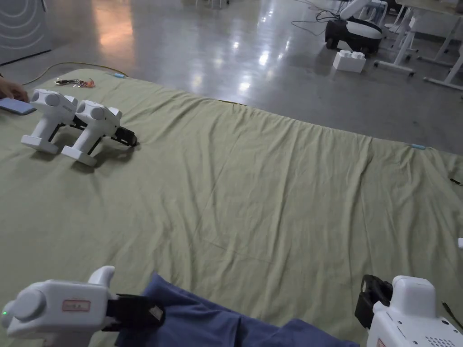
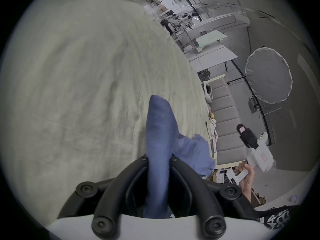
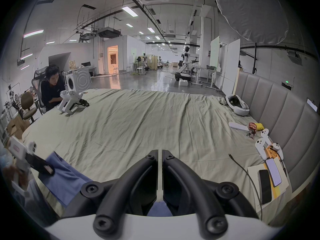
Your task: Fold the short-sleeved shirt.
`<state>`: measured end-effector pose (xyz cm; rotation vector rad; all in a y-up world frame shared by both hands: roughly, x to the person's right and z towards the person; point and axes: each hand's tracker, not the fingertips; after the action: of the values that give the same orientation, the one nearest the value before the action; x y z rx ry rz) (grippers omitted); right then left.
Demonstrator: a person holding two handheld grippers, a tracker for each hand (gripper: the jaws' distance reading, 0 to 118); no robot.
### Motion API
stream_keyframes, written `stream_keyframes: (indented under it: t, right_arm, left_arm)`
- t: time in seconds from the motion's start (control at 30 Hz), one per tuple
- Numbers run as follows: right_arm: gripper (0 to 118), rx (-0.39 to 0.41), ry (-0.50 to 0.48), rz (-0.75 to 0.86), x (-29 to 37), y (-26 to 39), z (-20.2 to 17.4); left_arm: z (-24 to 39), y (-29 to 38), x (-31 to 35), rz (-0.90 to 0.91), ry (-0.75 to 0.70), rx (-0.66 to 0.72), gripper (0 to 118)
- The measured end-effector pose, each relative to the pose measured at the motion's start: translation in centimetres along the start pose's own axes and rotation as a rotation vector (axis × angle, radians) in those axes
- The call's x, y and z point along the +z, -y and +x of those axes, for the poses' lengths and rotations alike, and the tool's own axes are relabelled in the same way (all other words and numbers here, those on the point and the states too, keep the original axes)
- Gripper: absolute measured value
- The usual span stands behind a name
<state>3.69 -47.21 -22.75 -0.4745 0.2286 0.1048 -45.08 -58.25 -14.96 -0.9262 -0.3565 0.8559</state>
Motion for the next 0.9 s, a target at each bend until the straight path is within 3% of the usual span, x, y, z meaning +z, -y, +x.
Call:
stream_keyframes:
  t: [0.23,0.43,0.6,0.9]
  right_arm:
    - [6,0.005,-0.014,0.004,-0.2,0.1,-0.1]
    - [6,-0.006,-0.026,0.001,-0.4,0.4,-0.4]
    - [6,-0.016,-0.028,-0.002,-0.4,0.7,-0.2]
    - [6,-0.042,-0.007,-0.015,-0.1,1.5,1.1]
  left_arm:
    - [3.4,-3.8,7.1,0.056,-0.280,-0.195,16]
    - [9.0,-3.8,6.5,0.014,-0.534,-0.307,16]
    - [14.9,-1.9,3.2,-0.028,-0.578,-0.410,16]
    - [21.7,1.9,-4.3,-0.104,-0.530,-0.529,16]
